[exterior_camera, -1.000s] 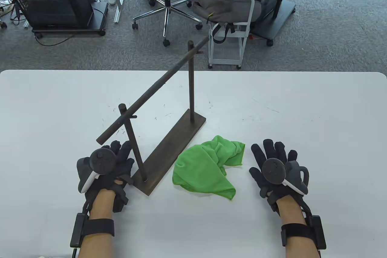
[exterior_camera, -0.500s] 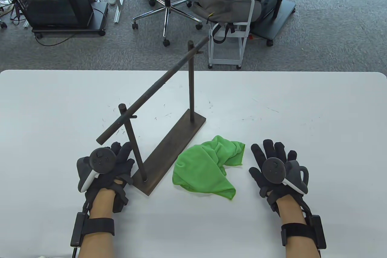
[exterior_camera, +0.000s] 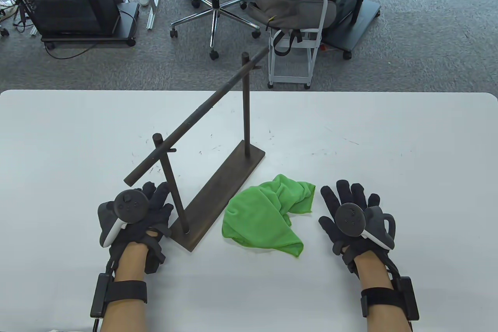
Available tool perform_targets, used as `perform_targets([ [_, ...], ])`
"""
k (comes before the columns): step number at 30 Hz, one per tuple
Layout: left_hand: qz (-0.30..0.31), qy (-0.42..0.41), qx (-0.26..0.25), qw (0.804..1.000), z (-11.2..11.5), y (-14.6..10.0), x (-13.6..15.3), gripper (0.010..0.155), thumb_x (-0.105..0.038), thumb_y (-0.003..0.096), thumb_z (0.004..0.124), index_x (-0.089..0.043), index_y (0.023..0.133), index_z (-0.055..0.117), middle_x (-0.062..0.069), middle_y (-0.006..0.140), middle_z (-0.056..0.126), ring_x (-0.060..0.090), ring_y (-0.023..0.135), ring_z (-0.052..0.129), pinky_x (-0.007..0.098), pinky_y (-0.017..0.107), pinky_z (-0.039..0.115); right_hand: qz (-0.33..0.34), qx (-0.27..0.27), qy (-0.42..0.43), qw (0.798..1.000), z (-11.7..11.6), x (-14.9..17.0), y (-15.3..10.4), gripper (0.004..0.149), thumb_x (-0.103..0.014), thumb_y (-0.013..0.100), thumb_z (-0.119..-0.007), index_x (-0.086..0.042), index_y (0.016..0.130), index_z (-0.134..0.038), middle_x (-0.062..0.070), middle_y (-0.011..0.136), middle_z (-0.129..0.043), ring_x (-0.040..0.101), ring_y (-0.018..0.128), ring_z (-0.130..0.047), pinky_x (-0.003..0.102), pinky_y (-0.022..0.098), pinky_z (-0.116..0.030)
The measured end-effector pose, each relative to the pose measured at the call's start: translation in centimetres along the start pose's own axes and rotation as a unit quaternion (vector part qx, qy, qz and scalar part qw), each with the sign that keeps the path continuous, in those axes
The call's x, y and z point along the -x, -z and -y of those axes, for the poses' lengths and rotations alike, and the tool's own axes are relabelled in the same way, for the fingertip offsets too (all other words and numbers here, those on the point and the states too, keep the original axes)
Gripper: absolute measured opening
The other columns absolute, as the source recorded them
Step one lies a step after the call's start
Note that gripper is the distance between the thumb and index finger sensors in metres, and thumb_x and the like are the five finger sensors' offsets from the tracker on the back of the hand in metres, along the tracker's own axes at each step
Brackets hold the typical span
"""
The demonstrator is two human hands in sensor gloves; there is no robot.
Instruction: Hang square towel on desktop hanging rack
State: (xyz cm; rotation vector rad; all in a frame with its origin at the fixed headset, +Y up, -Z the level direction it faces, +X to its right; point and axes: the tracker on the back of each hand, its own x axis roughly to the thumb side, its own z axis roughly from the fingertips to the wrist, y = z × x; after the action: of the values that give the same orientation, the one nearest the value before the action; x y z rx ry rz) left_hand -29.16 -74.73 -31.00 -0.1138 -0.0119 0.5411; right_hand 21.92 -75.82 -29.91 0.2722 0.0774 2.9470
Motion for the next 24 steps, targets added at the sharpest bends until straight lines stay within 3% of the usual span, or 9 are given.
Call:
perform_targets([
  [15,0.001,-0.007,0.004,1.000,0.1,-0.3,0.0,0.063,-0.039,0.0525,0.078,-0.025,0.112,0.061,0.015,0.116,0.043,0.059,0.106,0.033,0.075,0.064,0.023,0.015,-0.006,0.002,1.000,-0.1,-1.1,0.1,0.080,-0.053,0.052,-0.077,-0.044,0.101,-0.015,0.010,0.118,-0.011,0.051,0.105,-0.019,0.078,0.062,-0.016],
  [21,0.000,-0.010,0.005,1.000,0.1,-0.3,-0.1,0.063,-0.039,0.0526,0.078,-0.025,0.112,0.061,0.016,0.116,0.043,0.059,0.106,0.033,0.075,0.064,0.024,0.080,0.038,0.016,0.996,1.4,-3.6,0.1,0.086,-0.052,0.050,-0.082,-0.046,0.099,-0.012,0.008,0.116,-0.006,0.051,0.104,-0.018,0.078,0.062,-0.016],
  [24,0.001,-0.009,0.005,1.000,0.1,-0.3,-0.1,0.063,-0.039,0.0526,0.078,-0.025,0.112,0.061,0.016,0.116,0.042,0.059,0.107,0.033,0.075,0.064,0.023,0.125,0.032,0.003,0.992,2.3,-5.8,0.6,0.091,-0.049,0.048,-0.087,-0.047,0.098,-0.012,0.007,0.116,-0.004,0.050,0.104,-0.014,0.078,0.062,-0.012],
])
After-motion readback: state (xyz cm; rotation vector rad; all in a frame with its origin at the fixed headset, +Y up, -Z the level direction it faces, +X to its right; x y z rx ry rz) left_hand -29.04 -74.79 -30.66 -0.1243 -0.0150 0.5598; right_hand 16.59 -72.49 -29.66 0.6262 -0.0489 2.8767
